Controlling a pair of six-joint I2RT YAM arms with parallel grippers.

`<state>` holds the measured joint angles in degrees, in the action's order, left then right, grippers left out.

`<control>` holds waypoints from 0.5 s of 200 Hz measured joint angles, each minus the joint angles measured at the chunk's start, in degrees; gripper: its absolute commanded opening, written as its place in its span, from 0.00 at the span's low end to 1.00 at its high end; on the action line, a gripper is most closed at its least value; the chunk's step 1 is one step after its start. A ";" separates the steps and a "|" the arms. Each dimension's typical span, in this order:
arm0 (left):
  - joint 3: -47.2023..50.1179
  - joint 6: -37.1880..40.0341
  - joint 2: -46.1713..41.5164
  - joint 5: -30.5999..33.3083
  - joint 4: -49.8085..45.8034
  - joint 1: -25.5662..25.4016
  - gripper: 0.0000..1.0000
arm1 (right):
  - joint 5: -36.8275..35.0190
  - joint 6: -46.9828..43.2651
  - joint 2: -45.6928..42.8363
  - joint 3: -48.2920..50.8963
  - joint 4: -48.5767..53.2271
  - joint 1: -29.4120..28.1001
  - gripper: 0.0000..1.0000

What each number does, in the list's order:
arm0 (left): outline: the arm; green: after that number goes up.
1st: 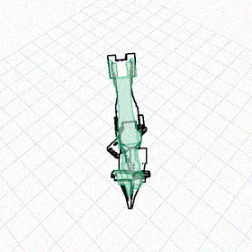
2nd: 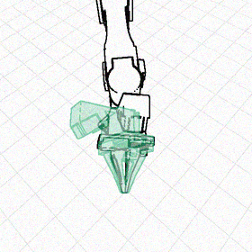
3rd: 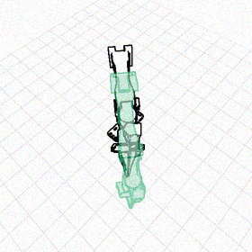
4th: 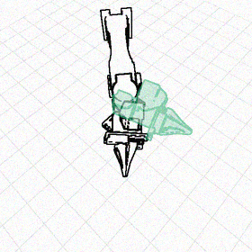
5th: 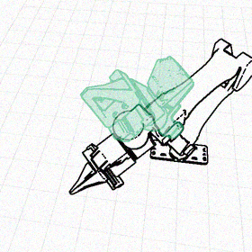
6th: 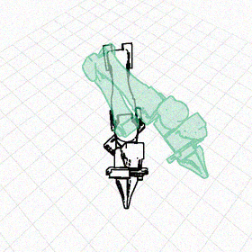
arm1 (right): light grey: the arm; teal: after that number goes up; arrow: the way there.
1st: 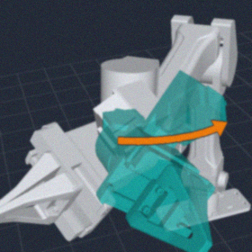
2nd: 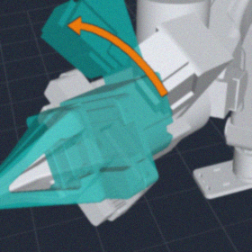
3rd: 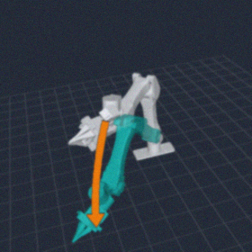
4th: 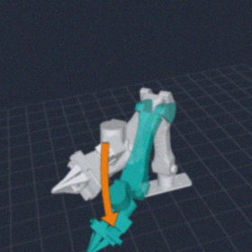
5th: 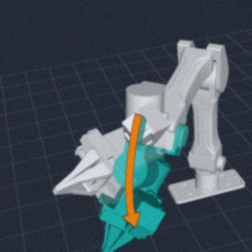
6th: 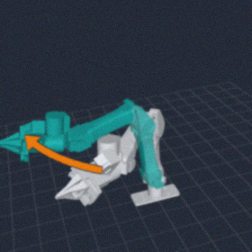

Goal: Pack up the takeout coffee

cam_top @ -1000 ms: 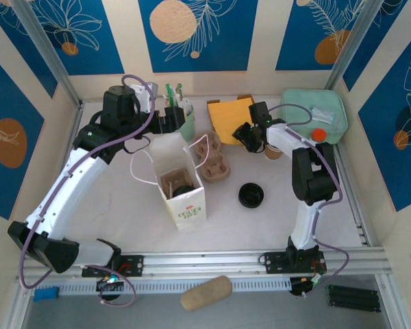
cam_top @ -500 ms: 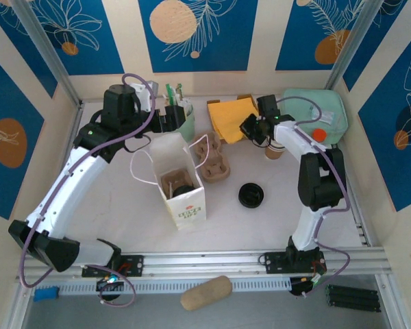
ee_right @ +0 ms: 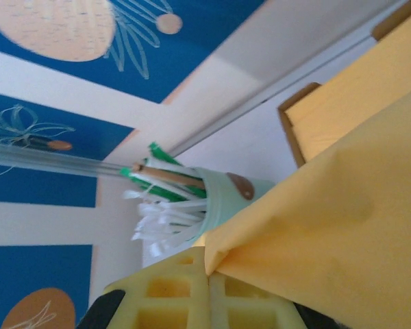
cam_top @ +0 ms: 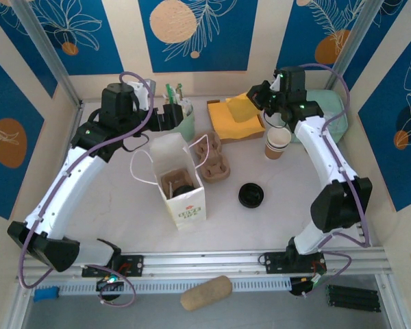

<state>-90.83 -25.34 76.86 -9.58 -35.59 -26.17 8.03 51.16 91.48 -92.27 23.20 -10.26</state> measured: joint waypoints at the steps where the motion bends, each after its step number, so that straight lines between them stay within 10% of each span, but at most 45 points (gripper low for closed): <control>1: 0.00 0.00 0.00 0.02 0.00 0.00 0.99 | 0.13 -0.02 -0.20 -0.02 0.00 0.00 0.00; 100: 0.00 1.62 -6.25 6.14 -4.35 0.00 0.99 | 11.37 -5.53 -10.25 -8.41 0.96 -7.45 0.00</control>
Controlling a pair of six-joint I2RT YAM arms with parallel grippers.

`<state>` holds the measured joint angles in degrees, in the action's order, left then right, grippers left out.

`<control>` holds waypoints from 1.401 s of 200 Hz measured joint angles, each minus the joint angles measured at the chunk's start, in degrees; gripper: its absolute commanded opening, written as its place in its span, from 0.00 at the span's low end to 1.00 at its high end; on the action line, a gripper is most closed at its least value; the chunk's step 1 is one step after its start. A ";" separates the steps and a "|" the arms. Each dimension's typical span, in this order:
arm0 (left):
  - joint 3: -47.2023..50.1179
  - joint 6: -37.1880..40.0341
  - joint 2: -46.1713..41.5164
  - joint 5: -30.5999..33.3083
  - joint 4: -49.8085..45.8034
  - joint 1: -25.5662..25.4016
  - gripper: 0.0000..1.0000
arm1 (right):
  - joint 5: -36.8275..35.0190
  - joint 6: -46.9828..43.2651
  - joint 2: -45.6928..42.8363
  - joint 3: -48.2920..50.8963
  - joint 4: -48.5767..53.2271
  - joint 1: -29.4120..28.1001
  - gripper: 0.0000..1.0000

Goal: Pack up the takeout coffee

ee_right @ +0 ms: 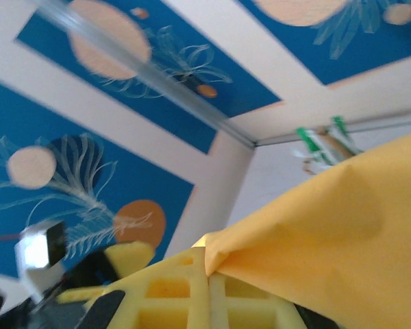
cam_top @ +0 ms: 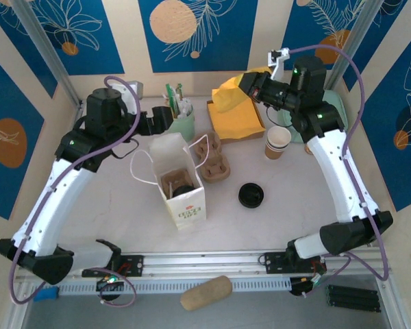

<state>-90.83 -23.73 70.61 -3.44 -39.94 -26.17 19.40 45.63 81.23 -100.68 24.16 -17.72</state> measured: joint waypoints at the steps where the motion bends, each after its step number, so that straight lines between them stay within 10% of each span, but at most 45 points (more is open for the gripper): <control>1: 0.00 0.04 -0.04 0.09 -0.02 0.00 0.99 | 0.04 -0.13 -0.02 -0.13 0.04 -0.13 0.00; 128: -0.15 0.02 -5.03 3.93 -4.66 8.68 0.99 | 5.68 -18.40 5.44 -27.80 18.71 -22.47 0.00; 280: 0.09 -0.28 -7.15 1.77 -5.09 10.88 0.99 | 8.96 -26.95 10.95 -20.94 31.43 -28.85 0.00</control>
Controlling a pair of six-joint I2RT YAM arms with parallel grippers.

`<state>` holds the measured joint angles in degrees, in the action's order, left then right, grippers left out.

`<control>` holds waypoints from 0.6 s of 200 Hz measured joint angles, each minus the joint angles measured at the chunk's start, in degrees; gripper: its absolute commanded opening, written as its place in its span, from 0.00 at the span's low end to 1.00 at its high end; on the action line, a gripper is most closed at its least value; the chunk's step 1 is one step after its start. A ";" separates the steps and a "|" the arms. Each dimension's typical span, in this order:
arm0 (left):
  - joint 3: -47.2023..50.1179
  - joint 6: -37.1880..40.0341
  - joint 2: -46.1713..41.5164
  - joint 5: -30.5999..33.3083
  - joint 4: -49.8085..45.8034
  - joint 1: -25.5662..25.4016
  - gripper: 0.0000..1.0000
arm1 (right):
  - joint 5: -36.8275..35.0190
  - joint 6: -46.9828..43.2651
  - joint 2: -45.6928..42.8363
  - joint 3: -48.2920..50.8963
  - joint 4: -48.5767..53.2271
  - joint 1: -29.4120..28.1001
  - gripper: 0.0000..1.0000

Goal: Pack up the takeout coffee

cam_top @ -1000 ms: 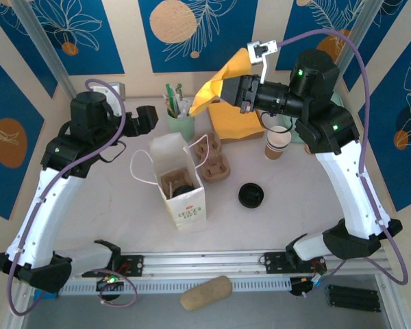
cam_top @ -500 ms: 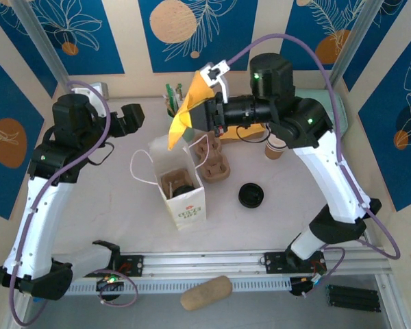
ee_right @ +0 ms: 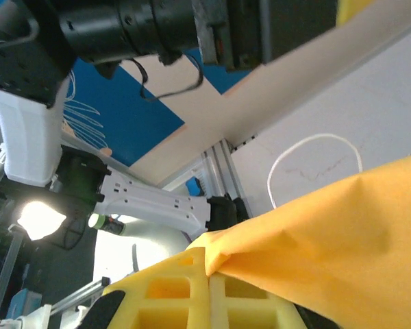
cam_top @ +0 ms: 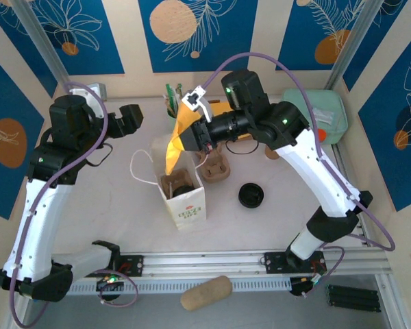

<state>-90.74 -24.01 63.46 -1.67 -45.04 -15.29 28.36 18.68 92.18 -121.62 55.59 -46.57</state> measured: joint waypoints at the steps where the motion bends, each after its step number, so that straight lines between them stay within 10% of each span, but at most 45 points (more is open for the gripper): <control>1: 0.02 0.00 0.00 0.00 0.00 0.02 0.99 | 0.07 -0.11 0.04 0.13 0.09 0.00 0.00; 120: 2.58 -1.03 -0.09 -1.33 0.90 0.31 0.99 | 2.69 -1.36 5.57 9.53 0.92 -1.25 0.00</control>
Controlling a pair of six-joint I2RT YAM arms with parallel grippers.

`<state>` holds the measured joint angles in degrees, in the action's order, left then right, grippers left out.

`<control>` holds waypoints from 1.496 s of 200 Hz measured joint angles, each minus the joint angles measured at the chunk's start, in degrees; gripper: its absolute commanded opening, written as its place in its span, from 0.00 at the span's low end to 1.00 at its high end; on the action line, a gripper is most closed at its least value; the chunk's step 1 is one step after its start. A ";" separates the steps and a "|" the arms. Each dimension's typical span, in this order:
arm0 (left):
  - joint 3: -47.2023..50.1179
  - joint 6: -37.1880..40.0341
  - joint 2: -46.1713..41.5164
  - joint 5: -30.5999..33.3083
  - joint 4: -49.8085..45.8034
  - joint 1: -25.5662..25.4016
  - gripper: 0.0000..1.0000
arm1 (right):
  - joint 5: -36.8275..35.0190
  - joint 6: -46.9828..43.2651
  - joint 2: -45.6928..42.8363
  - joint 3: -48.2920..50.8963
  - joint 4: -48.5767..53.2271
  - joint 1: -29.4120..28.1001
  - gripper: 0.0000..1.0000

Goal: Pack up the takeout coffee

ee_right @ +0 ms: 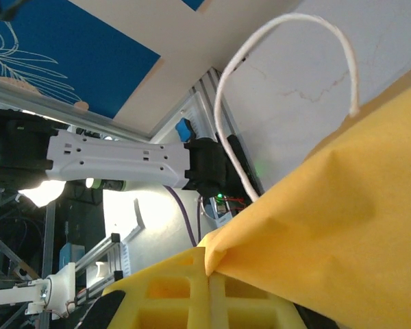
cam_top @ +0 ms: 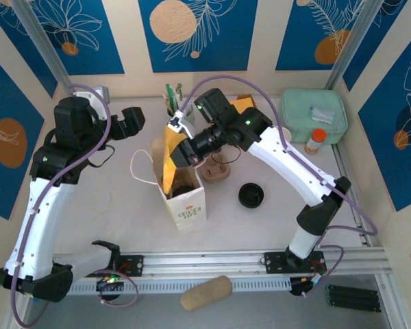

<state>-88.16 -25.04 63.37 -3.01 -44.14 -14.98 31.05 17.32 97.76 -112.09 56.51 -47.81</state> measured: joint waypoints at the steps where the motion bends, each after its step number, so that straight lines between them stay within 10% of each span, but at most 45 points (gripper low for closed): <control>1: 0.00 0.00 -0.02 0.00 0.00 0.00 0.99 | -0.04 0.00 0.02 0.11 -0.04 0.02 0.00; 72: 0.92 -0.15 -0.55 -0.63 0.44 0.20 0.99 | -0.92 0.44 0.46 1.22 -0.24 0.31 0.40; 194: 1.33 -0.15 -0.55 -1.42 1.49 0.24 0.99 | -4.55 1.22 -3.32 -1.09 -0.22 1.64 0.54; 261: 3.10 2.12 2.38 0.74 3.98 3.08 0.99 | -7.34 4.11 -15.98 4.74 -4.76 14.91 1.00; 299: 10.29 4.66 2.73 4.50 9.97 7.06 0.99 | -11.67 6.36 -25.88 17.75 -9.49 27.12 0.99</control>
<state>-77.87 -20.38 66.11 1.50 -34.17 -7.92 19.38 23.68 71.88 -94.35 47.03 -20.69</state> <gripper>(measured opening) 0.994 0.990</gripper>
